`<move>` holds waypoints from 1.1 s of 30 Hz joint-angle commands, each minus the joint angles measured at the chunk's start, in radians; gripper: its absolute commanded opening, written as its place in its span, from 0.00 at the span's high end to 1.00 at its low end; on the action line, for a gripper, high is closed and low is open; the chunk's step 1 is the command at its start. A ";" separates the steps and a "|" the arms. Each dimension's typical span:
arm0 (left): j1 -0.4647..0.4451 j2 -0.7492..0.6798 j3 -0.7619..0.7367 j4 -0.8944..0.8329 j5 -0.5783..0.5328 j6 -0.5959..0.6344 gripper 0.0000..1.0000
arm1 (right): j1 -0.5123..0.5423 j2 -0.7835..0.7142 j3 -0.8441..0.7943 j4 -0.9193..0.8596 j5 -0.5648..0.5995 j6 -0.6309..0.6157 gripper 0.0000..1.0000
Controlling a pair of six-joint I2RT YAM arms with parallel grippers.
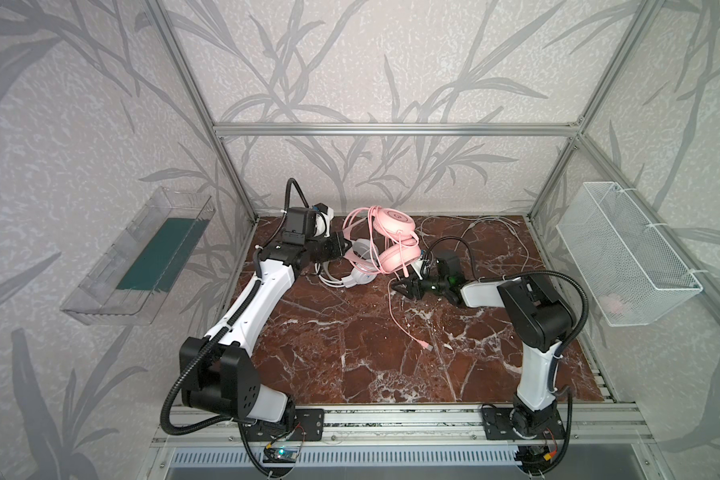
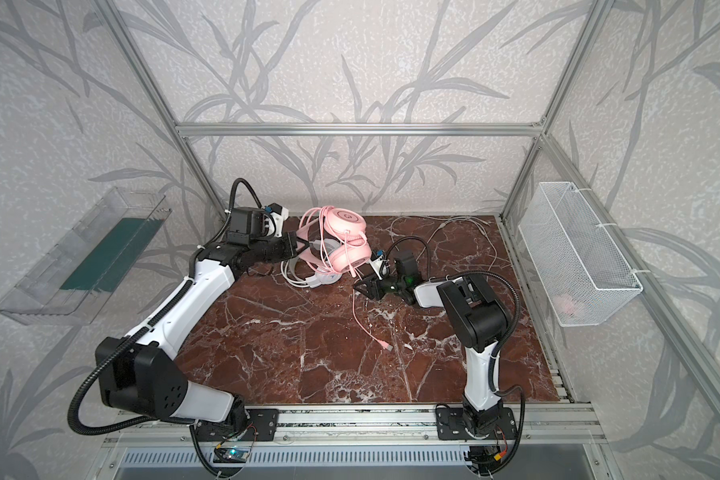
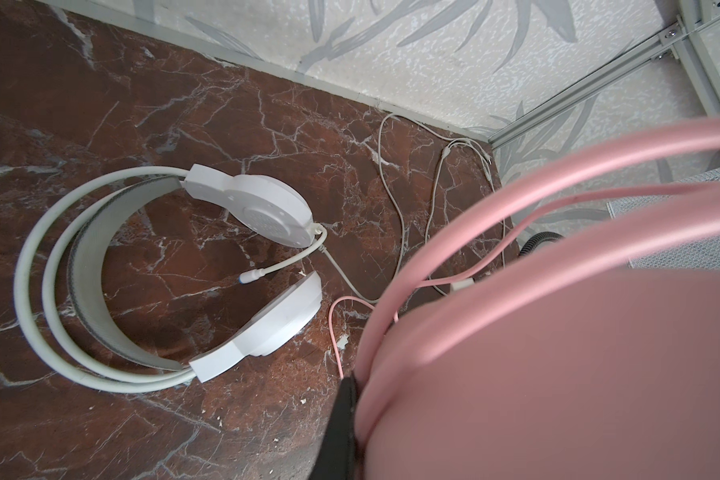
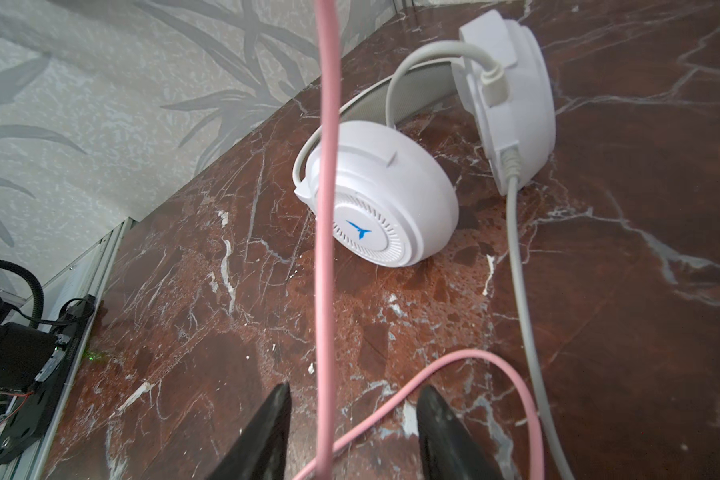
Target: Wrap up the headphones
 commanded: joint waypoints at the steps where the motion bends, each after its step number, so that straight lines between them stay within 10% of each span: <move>1: 0.004 -0.026 0.051 0.048 0.048 -0.040 1.00 | -0.003 0.032 0.036 0.048 -0.041 0.032 0.51; 16: 0.026 -0.006 0.041 0.128 -0.058 -0.147 1.00 | 0.027 -0.040 -0.154 0.207 -0.065 0.174 0.87; 33: 0.055 0.038 0.064 0.167 -0.213 -0.257 1.00 | 0.082 -0.245 -0.252 -0.054 -0.078 0.088 0.86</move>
